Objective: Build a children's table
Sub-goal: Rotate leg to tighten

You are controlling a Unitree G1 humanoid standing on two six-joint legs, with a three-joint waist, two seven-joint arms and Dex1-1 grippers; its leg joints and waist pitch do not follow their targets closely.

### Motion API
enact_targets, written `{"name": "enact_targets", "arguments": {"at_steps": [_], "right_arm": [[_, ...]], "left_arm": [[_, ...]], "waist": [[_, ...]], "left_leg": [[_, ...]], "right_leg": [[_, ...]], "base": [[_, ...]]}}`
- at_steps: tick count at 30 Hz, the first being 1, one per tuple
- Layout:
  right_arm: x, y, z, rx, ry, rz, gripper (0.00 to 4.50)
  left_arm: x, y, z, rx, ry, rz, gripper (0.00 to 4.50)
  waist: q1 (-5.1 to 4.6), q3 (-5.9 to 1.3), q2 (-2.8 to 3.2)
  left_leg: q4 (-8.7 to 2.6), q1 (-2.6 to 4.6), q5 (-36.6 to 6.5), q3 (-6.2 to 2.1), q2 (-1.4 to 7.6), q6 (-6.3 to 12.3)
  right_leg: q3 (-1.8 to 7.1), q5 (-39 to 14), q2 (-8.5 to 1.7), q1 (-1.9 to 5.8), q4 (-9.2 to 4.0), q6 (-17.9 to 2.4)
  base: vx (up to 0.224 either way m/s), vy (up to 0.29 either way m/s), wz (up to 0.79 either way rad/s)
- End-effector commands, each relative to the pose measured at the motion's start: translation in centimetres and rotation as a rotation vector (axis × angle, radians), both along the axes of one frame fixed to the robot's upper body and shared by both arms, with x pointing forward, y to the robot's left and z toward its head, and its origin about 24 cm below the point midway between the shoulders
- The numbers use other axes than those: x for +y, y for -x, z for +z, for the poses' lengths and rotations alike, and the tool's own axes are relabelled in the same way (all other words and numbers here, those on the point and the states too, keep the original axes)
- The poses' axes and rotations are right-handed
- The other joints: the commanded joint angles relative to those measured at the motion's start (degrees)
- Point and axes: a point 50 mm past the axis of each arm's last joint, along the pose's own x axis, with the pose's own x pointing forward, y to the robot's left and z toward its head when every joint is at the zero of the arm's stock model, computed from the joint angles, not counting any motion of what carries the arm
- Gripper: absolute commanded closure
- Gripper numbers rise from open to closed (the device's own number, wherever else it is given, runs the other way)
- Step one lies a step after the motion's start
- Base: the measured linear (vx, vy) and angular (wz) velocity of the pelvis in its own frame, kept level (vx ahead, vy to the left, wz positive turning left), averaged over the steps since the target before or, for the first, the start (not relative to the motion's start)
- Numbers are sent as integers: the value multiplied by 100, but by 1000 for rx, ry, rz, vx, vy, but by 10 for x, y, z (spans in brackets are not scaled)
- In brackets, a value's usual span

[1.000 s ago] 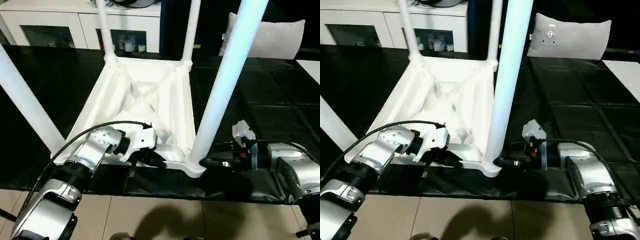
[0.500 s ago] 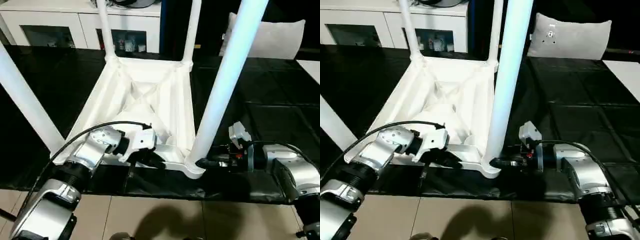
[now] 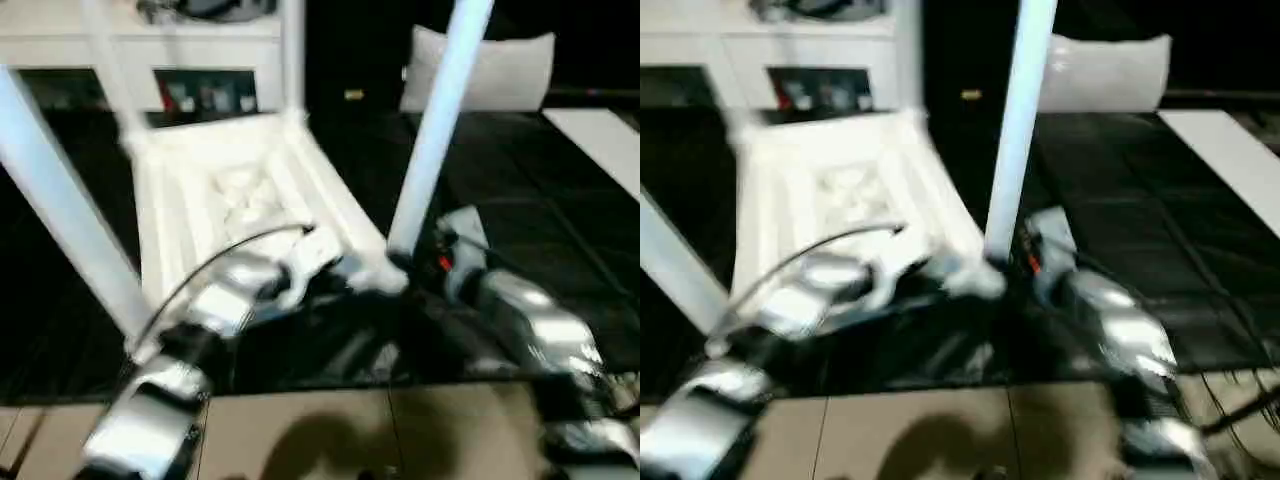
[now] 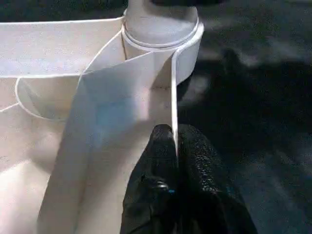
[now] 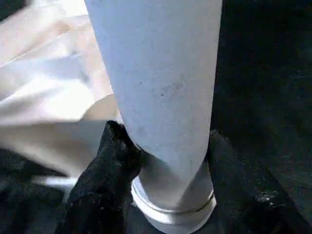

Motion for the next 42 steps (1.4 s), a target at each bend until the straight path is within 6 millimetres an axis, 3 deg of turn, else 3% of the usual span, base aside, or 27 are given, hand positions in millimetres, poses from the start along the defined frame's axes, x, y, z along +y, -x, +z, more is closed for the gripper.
{"name": "enact_targets", "arguments": {"at_steps": [1,2,3,6,10,11,15,16,21,28,31,36,42], "right_arm": [[11,-1,-2,-6,-8,15,226],[12,-1,-1,-23,-20,24,192],[13,1,0,-35,-35,36,192],[13,3,-1,-33,-37,48,171],[5,7,1,-55,-41,83,143],[1,8,2,-65,-40,106,114],[-16,15,8,-98,-19,213,103],[-20,16,9,-102,-6,236,78],[-36,26,11,-89,70,399,34],[-42,42,12,-21,50,614,34],[-44,49,12,-5,48,701,59],[-43,50,12,-12,45,749,115],[-36,53,10,-5,13,814,169]], "left_arm": [[-22,4,8,-14,93,-38,450],[-24,4,8,-19,93,-42,450],[-24,7,7,-32,75,-80,450],[-22,8,7,-40,63,-93,450],[-13,6,5,-50,42,-93,450],[-10,6,5,-58,33,-108,450],[0,9,4,-54,11,-176,450],[2,10,3,-48,7,-189,450],[15,14,3,-31,-46,-323,450],[31,22,5,-16,-76,-505,450],[40,26,5,1,-106,-576,450],[44,32,5,40,-115,-668,450],[45,35,5,50,-112,-714,450]], "waist": [[57,-377,-99],[68,-391,-93],[76,-409,-95],[110,-420,-88],[142,-407,-79],[141,-397,-87],[167,-380,-83],[168,-382,-79],[209,-371,-77],[334,-387,-67],[360,-386,-57],[411,-377,-66],[449,-384,-63]], "left_leg": [[-393,-37,-1069,-40,100,273],[-390,-47,-944,-34,116,335],[-385,-72,-768,-34,121,394],[-367,-72,-510,-12,125,539],[-379,-63,-626,-5,133,546],[-383,-62,-694,-3,133,528],[-393,-55,-863,-10,153,518],[-395,-54,-874,-14,154,514],[-395,-40,-958,-10,164,508],[-394,-26,-897,-6,195,539],[-390,-21,-889,-4,214,552],[-404,-9,-979,-3,210,429],[-403,-6,-944,-3,222,408]], "right_leg": [[183,-2698,-324,276,-554,-563],[199,-2343,-327,284,-514,-674],[204,-1924,-324,322,-459,-800],[223,-1271,-321,340,-387,-1066],[223,-1380,-331,349,-401,-1084],[220,-1508,-331,347,-420,-1061],[223,-1835,-341,337,-455,-931],[219,-1838,-339,340,-450,-938],[225,-1880,-342,324,-453,-980],[234,-1548,-341,335,-398,-1087],[226,-1424,-342,324,-372,-1162],[230,-1769,-361,314,-399,-1089],[233,-1613,-358,312,-374,-1138]], "base": [[0,0,0],[0,0,0],[0,0,0],[0,0,0],[0,0,0],[0,0,0],[0,0,0],[0,0,0],[0,0,0],[0,0,0],[0,0,0],[0,0,0],[0,0,0]]}}
